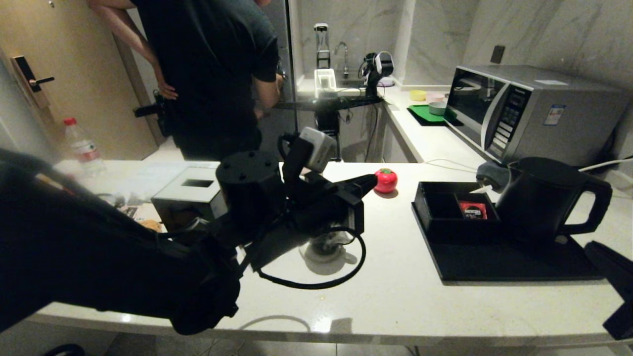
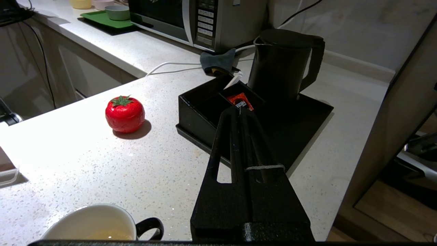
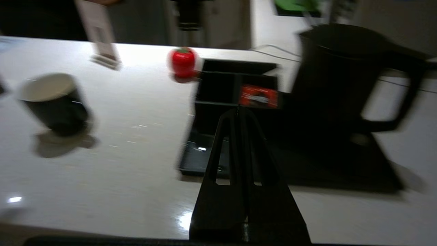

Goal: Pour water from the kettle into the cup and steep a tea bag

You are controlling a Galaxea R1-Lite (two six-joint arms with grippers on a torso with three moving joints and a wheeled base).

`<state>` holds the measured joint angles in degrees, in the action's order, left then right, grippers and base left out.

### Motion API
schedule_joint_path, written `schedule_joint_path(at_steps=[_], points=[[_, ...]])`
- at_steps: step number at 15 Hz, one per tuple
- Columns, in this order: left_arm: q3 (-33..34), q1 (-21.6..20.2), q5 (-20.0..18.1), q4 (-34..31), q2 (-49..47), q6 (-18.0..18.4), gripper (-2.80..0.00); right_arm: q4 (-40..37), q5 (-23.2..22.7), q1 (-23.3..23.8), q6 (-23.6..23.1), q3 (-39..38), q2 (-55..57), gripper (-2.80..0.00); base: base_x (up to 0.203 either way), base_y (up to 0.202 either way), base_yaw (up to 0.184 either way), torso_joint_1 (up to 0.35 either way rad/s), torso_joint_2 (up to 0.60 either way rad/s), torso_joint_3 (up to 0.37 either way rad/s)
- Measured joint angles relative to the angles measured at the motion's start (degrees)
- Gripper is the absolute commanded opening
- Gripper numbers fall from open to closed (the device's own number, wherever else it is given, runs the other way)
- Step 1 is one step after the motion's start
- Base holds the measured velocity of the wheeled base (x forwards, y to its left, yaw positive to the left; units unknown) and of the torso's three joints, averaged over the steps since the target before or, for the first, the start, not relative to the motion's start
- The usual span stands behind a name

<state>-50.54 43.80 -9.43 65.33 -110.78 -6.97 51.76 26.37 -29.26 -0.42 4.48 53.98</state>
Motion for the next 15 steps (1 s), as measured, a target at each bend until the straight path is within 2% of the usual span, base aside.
schedule_joint_path(at_steps=[4, 8, 9, 12, 15], points=[[0.0, 0.1, 0.0, 0.0, -0.1, 0.0, -2.80, -2.5, 0.2, 9.6, -4.3, -3.9, -2.6, -2.80, 0.000, 0.000, 0.000, 0.000, 0.00, 0.000], [0.0, 0.1, 0.0, 0.0, 0.0, 0.0, -2.80, -9.7, 1.1, 22.5, -6.4, -4.4, -3.8, -2.80, 0.000, 0.000, 0.000, 0.000, 0.00, 0.000], [0.0, 0.1, 0.0, 0.0, 0.0, 0.0, -2.80, -12.0, 1.0, 24.3, -6.6, -4.4, -5.1, -2.80, 0.000, 0.000, 0.000, 0.000, 0.00, 0.000], [0.0, 0.0, 0.0, 0.0, -0.1, 0.0, -2.80, -20.1, 0.3, 25.7, -7.1, -4.5, -12.4, -2.80, 0.000, 0.000, 0.000, 0.000, 0.00, 0.000], [0.0, 0.0, 0.0, 0.0, -0.1, 0.0, -2.80, -30.9, -0.3, 25.8, -8.9, -4.4, -25.5, -2.80, 0.000, 0.000, 0.000, 0.000, 0.00, 0.000]])
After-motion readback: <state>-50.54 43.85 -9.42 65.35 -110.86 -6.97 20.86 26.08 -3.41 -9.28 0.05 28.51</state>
